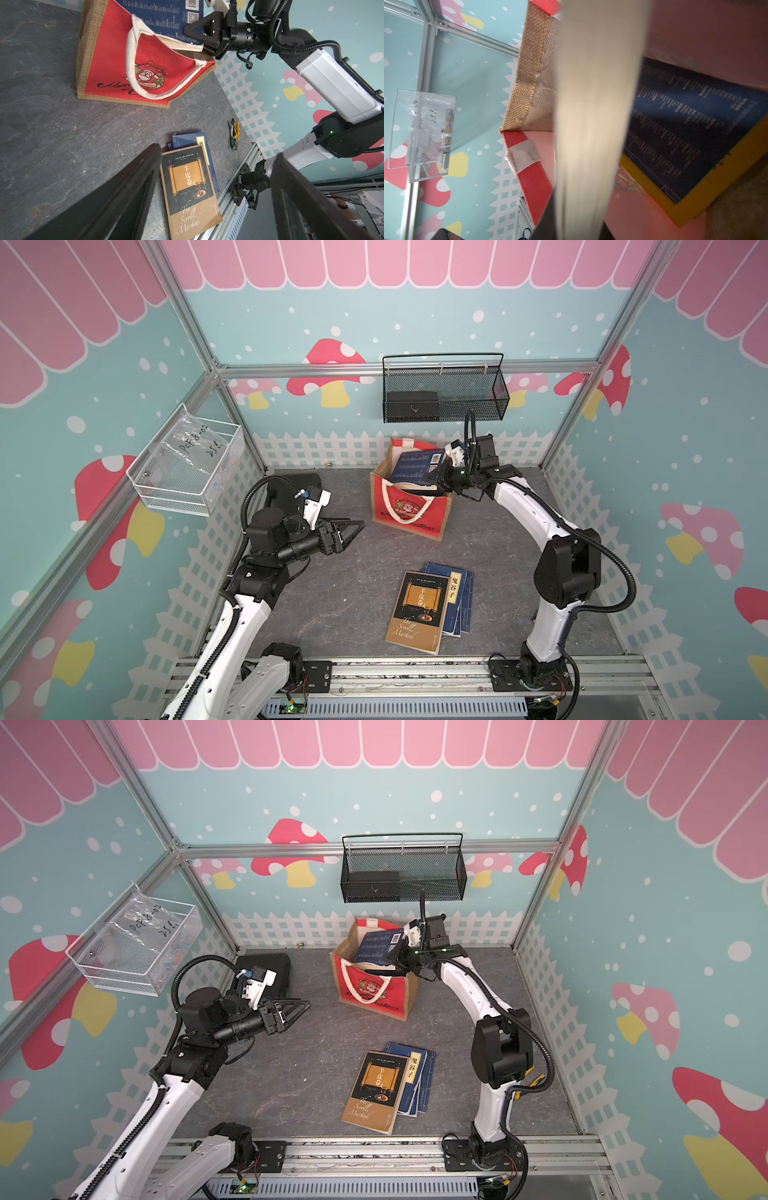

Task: Put the books into the canvas bag
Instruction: Place the book in the canvas bag, then pick up the book from the book.

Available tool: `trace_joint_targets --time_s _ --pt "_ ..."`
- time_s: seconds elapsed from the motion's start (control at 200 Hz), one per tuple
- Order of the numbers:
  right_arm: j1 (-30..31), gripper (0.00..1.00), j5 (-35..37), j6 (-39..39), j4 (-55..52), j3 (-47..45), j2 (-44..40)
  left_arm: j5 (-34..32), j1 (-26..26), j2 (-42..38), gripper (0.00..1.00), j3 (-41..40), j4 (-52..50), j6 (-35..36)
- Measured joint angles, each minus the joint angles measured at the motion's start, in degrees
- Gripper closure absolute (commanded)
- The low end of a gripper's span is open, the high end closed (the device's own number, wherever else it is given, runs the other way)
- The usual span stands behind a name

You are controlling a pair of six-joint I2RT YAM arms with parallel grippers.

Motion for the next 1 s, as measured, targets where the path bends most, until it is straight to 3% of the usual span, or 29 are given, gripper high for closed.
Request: trace_joint_targets --time_s 0.16,0.445,0.68,0.755,1.001 --pt "0.7 0.48 0.6 0.7 0.0 1.9 0.4 -0.7 -0.6 -0.1 0.18 -0.3 0.5 -0.2" --pt "0.7 0.20 0.9 0.3 0.3 2.3 0.8 -1.2 -2.7 -0.4 0.16 -2.2 3.4 -2.1" --pt "1.0 0.14 3.6 -2.3 -1.3 4.5 0.4 -1.9 -4.2 -0.2 0.12 -7.4 8.4 -6.6" --pt "1.0 0.06 4.3 -3.9 -1.9 4.6 -0.7 -3.0 -5.5 0.6 0.10 -7.6 8.4 -6.8" --pt "2.0 0.00 6.5 -12.1 -2.2 -3.4 -13.9 -9.2 -15.7 4.9 0.01 -8.7 8.6 -6.4"
